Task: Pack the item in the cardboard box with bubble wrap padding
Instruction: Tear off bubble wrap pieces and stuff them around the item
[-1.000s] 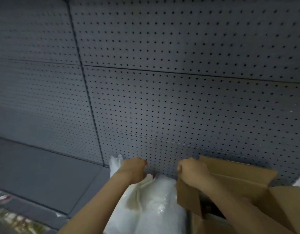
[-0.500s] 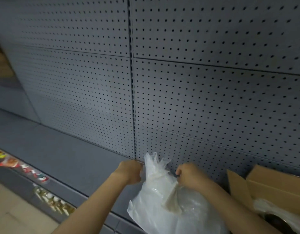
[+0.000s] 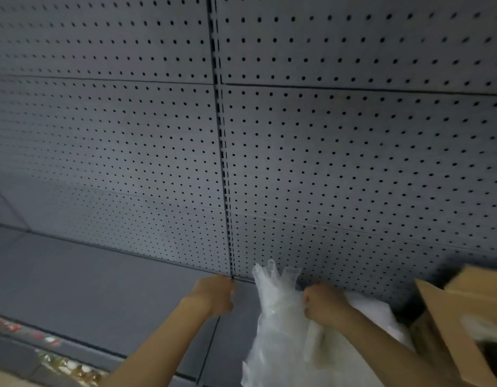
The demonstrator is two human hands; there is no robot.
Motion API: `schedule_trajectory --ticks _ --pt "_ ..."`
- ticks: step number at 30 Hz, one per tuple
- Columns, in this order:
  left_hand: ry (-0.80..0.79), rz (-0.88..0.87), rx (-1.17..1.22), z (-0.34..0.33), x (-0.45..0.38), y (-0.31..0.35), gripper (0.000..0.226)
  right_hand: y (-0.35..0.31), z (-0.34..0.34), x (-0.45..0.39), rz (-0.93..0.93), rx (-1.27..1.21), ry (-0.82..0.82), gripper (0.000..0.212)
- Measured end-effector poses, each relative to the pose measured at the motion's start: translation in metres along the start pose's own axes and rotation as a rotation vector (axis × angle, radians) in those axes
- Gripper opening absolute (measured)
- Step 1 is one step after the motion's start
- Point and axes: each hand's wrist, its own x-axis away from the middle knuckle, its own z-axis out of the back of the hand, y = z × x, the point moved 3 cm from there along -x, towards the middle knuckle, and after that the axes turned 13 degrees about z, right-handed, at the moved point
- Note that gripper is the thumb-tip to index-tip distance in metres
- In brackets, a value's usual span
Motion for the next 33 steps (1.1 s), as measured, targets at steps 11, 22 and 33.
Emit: schedule_trajectory --ticks 11,22,33 --pt "-0.034 -0.152 -0.024 0.005 -0.056 -0.026 0.041 -0.035 -0.038 -0.056 -0.336 -0.380 0.093 0.096" --pt "-0.041 -0.171 -0.085 0.004 -0.063 -0.018 0.039 -0.042 -0.047 -0.067 -0.281 -0.595 0.182 0.044" --pt "-0.143 -0.144 0.160 0.015 -0.054 -0.006 0.021 -0.067 -0.010 -0.050 -0.186 -1.079 0.258 0.009"
